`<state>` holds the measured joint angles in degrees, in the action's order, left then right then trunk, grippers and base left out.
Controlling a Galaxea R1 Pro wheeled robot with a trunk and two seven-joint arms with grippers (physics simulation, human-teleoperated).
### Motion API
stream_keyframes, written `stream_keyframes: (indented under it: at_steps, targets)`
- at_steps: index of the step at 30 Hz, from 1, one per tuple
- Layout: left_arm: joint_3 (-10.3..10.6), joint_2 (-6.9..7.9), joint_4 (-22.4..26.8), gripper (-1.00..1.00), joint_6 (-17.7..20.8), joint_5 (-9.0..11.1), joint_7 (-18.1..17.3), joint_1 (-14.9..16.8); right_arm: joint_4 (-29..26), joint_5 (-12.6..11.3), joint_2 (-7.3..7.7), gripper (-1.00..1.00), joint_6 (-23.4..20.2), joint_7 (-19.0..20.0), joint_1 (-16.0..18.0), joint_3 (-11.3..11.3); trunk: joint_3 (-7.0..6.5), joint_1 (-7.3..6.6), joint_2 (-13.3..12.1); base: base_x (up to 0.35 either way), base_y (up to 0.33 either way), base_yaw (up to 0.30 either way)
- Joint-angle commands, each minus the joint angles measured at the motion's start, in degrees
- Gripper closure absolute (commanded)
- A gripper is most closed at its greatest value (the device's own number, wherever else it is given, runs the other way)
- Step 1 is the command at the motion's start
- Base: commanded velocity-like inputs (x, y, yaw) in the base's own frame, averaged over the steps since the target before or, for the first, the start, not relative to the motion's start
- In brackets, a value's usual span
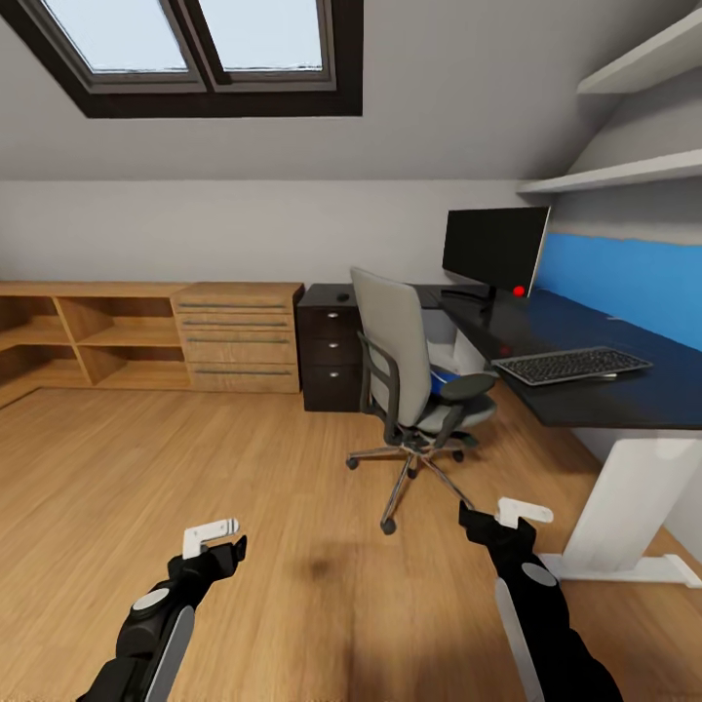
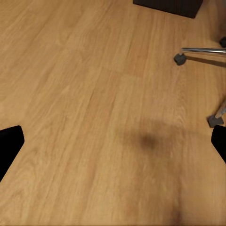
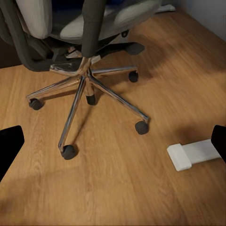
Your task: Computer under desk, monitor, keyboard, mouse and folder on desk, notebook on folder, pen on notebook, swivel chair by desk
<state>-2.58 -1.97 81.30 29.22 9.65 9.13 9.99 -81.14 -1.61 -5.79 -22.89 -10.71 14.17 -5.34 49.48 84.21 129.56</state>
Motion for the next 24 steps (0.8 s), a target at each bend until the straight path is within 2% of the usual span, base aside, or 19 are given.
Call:
stream_keyframes:
  at_steps: [1, 24]
  targets:
    - [0.0, -0.03, 0.1, -1.0, 0.3, 0.6, 0.5, 0.0, -0.1, -0.2, -0.02, -1.0, -0.3, -0.2, 0.0, 0.0, 0.24, 0.22, 0.4, 0.0, 0.0, 0.0]
    - [0.0, -0.58, 0.6, -1.0, 0.2, 0.6, 1.1, 0.0, -0.4, -0.1, 0.08, -1.0, -0.1, -0.3, -0.1, -0.1, 4.37, 5.27, 9.7, 0.0, 0.0, 0.0]
